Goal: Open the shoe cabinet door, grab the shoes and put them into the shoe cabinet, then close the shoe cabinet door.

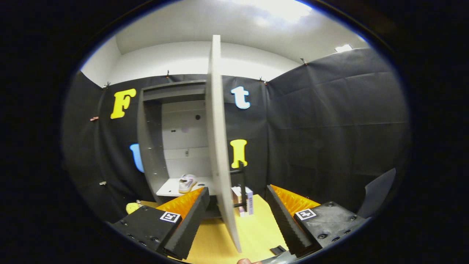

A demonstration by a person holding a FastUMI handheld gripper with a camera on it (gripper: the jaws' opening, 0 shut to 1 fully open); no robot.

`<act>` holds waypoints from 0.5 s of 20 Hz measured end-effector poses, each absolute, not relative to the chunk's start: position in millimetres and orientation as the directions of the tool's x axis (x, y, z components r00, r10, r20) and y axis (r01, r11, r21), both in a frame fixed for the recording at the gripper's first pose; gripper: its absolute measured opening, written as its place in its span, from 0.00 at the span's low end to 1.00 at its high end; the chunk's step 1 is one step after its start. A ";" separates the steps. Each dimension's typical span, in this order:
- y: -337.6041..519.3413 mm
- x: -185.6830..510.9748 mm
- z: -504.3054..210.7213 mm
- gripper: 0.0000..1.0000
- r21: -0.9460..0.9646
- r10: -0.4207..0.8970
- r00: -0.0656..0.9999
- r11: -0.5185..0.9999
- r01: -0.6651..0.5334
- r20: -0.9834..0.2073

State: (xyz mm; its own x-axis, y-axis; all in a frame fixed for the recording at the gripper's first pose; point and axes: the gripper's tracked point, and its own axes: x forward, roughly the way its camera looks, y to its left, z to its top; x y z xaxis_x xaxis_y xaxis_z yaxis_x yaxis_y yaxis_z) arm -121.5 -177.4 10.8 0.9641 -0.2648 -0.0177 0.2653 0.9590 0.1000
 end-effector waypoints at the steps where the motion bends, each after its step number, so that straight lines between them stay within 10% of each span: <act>1: -192.3 -118.9 6.6 0.98 0.102 -0.293 0.956 0.950 0.294 -0.031; 10: -225.3 -57.7 -28.4 0.98 0.087 -0.318 0.940 0.940 0.330 -0.125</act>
State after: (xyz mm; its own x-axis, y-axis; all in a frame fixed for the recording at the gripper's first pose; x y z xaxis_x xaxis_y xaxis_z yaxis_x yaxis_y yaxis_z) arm -57.7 -225.3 -28.4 0.9397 -0.3184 -0.1245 0.3300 0.9400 0.0869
